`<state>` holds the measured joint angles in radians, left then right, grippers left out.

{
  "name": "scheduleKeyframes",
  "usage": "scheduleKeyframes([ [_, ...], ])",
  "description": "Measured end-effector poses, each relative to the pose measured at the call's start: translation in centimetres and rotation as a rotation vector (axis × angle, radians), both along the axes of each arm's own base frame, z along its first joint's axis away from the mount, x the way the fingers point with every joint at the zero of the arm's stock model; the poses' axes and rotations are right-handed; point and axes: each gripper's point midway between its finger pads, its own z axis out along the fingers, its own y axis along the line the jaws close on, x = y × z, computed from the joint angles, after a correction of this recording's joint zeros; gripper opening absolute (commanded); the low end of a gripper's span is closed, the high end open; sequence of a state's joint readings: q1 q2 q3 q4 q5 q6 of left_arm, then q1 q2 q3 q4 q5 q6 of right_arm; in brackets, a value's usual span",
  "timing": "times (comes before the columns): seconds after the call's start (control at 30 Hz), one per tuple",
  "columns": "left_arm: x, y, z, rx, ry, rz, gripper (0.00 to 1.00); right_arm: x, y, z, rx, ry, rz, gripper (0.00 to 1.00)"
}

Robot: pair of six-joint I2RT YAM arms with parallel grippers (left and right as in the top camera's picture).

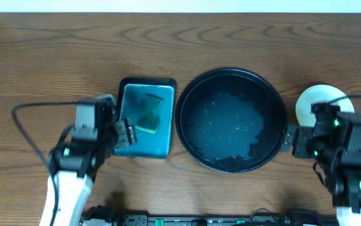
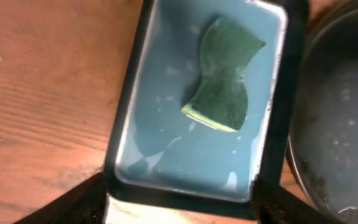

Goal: Clean dirty plates on tray and stack at the side
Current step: 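Release the white plate and withdraw the right gripper toward the front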

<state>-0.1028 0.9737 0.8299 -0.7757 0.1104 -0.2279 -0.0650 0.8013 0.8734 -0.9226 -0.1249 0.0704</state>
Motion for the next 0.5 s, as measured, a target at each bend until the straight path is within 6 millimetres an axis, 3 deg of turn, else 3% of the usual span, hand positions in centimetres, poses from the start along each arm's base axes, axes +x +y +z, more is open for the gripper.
scheduleKeyframes([
  [0.17, -1.2, 0.1, 0.9, -0.009, -0.090, 0.001, 0.88, -0.8, -0.3, 1.1, -0.017, -0.059, -0.012, 0.99],
  [0.5, -1.2, 0.1, 1.1, -0.010, -0.100, 0.001, 0.88, -0.9, -0.4, 1.1, -0.023, -0.057, -0.018, 0.99],
])
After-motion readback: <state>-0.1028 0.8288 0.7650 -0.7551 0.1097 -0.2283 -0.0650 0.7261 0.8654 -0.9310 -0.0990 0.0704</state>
